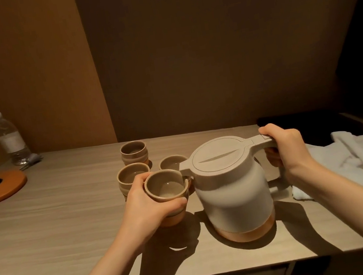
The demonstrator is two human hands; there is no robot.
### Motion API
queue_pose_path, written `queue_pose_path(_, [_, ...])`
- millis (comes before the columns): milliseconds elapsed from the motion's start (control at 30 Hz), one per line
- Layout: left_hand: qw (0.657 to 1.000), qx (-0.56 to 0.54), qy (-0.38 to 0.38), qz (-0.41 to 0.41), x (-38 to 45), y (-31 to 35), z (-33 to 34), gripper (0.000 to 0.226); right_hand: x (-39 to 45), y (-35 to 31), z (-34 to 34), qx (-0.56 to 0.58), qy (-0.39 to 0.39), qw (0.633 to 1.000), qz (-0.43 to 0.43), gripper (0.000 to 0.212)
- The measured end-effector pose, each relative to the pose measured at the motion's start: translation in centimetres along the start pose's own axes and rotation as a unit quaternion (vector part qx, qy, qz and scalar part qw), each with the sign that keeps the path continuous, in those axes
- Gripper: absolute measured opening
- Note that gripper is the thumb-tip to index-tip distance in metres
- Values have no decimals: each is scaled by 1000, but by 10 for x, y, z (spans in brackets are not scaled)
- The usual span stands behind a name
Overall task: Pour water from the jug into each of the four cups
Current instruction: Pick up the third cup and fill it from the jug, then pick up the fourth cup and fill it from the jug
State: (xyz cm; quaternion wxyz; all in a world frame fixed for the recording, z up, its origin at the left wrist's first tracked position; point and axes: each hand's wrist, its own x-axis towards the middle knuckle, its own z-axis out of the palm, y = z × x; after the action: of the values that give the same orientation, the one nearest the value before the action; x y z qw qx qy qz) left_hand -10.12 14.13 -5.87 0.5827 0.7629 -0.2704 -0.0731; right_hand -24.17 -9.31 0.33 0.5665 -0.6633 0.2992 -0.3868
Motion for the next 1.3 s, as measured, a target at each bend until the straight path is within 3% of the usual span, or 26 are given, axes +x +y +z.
queue_pose_path(433, [999, 12, 21, 28, 59, 40, -2, 74, 16, 13, -9, 15, 37, 999, 33, 35])
queue_pose_path(700, [999, 4, 16, -41, 132, 36, 14, 80, 33, 15, -12, 11, 36, 998, 48, 35])
queue_pose_path(1067, [991, 111, 4, -76, 209, 4, 44, 85, 46, 17, -6, 31, 32, 998, 50, 38])
queue_pose_path(1300, [968, 210, -71, -118, 224, -12, 52, 57, 44, 18, -7, 25, 26, 998, 41, 40])
